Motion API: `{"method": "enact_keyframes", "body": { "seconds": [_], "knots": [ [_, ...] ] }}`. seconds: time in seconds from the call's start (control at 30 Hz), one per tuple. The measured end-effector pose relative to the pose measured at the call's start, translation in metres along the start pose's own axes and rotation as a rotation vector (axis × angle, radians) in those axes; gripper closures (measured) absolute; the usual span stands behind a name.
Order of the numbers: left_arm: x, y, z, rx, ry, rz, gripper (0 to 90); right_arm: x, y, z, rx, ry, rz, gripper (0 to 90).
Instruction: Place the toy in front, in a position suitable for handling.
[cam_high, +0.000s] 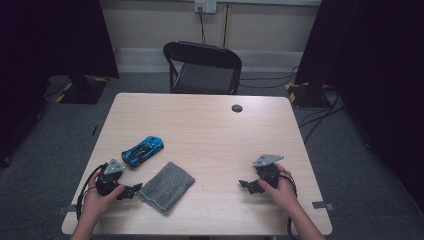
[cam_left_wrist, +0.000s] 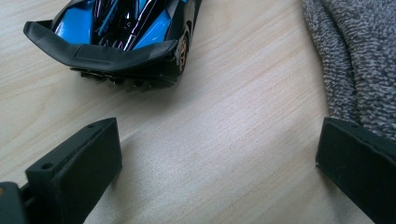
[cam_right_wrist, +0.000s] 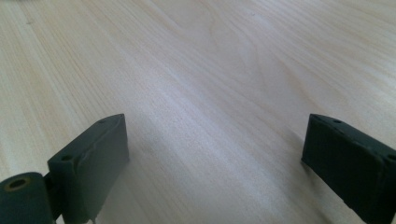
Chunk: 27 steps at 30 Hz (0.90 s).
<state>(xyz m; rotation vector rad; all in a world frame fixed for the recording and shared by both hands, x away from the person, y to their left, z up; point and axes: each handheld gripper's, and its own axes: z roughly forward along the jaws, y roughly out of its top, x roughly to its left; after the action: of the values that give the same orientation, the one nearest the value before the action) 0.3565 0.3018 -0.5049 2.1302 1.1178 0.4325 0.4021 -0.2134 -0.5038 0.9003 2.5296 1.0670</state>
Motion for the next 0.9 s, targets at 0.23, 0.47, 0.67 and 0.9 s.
{"method": "enact_keyframes", "body": {
  "seconds": [0.23,0.47,0.67,0.9],
  "knots": [
    [-0.001,0.0,0.0,0.001,0.005,-0.006,0.0,-0.002,0.001,0.001,0.002,0.011,-0.005,5.8],
    [-0.001,-0.001,-0.003,-0.01,0.022,-0.025,3.2,-0.002,0.001,0.001,0.002,0.015,-0.008,5.8],
    [-0.001,0.003,-0.015,-0.044,0.006,-0.054,24.0,-0.003,0.001,0.001,0.003,0.019,-0.013,5.3],
    [-0.011,0.02,-0.022,-0.052,0.009,0.015,19.5,-0.003,0.001,0.002,0.003,0.023,-0.017,4.8]
  ]
}}
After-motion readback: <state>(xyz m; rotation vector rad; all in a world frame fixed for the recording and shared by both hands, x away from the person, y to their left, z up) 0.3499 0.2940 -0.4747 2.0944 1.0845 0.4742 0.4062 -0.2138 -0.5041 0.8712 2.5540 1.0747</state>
